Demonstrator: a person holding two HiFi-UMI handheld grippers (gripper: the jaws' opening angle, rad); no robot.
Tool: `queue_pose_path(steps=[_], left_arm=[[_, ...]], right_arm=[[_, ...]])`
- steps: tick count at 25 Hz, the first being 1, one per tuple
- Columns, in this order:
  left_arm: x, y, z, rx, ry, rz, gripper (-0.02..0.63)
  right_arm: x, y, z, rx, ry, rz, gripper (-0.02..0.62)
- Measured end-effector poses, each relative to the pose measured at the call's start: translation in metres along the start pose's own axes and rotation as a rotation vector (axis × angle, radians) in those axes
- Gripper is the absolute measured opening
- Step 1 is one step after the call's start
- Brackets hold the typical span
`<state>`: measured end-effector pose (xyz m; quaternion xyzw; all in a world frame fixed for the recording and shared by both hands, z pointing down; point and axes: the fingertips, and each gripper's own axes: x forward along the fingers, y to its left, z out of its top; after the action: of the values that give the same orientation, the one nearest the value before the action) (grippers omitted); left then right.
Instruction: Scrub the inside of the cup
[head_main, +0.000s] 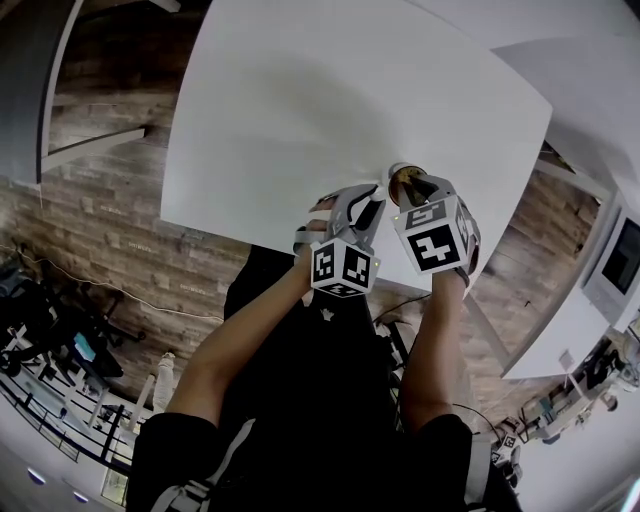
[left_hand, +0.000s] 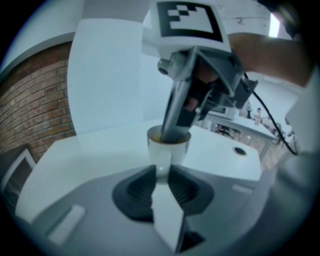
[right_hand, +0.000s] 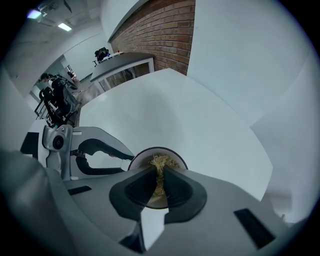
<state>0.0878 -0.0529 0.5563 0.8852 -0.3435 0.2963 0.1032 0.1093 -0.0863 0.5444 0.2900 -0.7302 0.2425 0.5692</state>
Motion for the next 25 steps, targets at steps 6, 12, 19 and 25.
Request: queue_pose_path(steps=[6, 12, 19, 25], left_arm=[[-0.001, 0.001, -0.001, 0.002, 0.004, 0.006, 0.075], [-0.002, -0.002, -0.001, 0.003, 0.016, 0.005, 0.075], [0.0, -0.006, -0.002, -0.003, 0.022, 0.002, 0.076], [0.002, -0.007, -0.003, 0.017, 0.031, -0.012, 0.077]], right_arm=[[-0.001, 0.016, 0.005, 0.007, -0.011, 0.101, 0.037], [-0.031, 0.014, -0.002, 0.037, -0.047, 0.12, 0.037], [-0.045, -0.006, -0.008, -0.006, -0.052, -0.039, 0.037], [-0.073, -0.009, -0.003, -0.036, -0.14, -0.133, 0.037]])
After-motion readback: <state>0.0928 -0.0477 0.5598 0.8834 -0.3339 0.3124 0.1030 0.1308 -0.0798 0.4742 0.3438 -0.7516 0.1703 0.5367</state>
